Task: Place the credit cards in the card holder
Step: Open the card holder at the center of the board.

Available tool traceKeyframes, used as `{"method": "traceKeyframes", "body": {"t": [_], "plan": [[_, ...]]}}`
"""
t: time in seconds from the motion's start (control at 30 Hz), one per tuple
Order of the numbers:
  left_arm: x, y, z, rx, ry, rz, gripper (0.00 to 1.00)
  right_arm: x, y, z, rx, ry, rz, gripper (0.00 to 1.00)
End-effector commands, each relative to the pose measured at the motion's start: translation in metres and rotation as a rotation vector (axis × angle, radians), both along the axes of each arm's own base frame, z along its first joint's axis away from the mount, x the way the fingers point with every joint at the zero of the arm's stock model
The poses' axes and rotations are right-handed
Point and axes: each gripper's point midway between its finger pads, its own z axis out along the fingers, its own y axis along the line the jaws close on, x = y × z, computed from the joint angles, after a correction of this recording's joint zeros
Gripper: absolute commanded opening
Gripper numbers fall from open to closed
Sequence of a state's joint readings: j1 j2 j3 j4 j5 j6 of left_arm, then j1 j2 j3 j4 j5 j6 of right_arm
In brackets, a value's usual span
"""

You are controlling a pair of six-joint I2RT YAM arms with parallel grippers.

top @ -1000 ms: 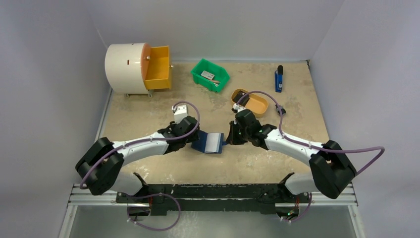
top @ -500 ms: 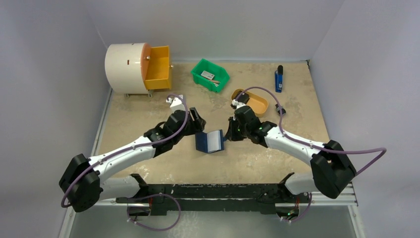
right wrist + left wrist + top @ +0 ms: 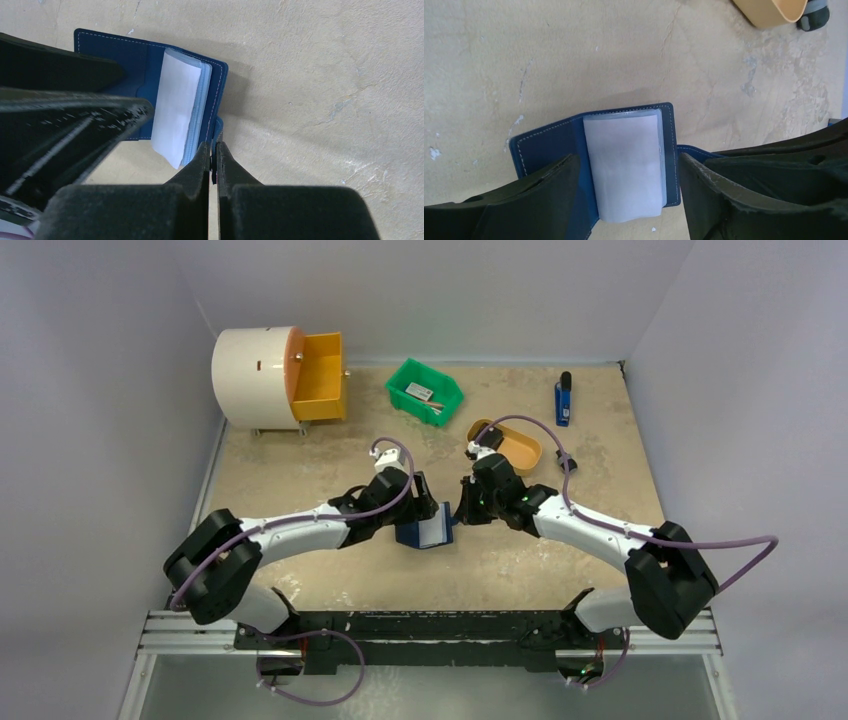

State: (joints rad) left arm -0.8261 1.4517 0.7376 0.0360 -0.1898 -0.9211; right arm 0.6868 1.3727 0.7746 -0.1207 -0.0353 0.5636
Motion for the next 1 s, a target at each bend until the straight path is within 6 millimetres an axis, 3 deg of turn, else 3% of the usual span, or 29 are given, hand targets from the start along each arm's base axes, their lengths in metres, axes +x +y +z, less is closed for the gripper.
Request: {"method": "traceKeyframes", "body": {"t": [0.0, 0.47, 0.67, 0.97], "plan": [[0.000, -0.015, 0.005, -0.010, -0.039, -0.036, 0.75, 0.010, 0.004, 0.012, 0.024, -0.049, -0.005, 0.00], [-0.006, -0.016, -0.031, 0.124, 0.003, -0.055, 0.75, 0.005, 0.003, 0.010, 0.032, -0.040, -0.006, 0.00], [-0.005, -0.012, -0.027, 0.127, -0.005, -0.040, 0.72, 0.005, 0.003, 0.009, 0.031, -0.038, -0.008, 0.00], [-0.005, -0.007, -0.003, 0.080, -0.043, -0.012, 0.77, 0.004, 0.001, 0.007, 0.027, -0.036, -0.008, 0.00]]}}
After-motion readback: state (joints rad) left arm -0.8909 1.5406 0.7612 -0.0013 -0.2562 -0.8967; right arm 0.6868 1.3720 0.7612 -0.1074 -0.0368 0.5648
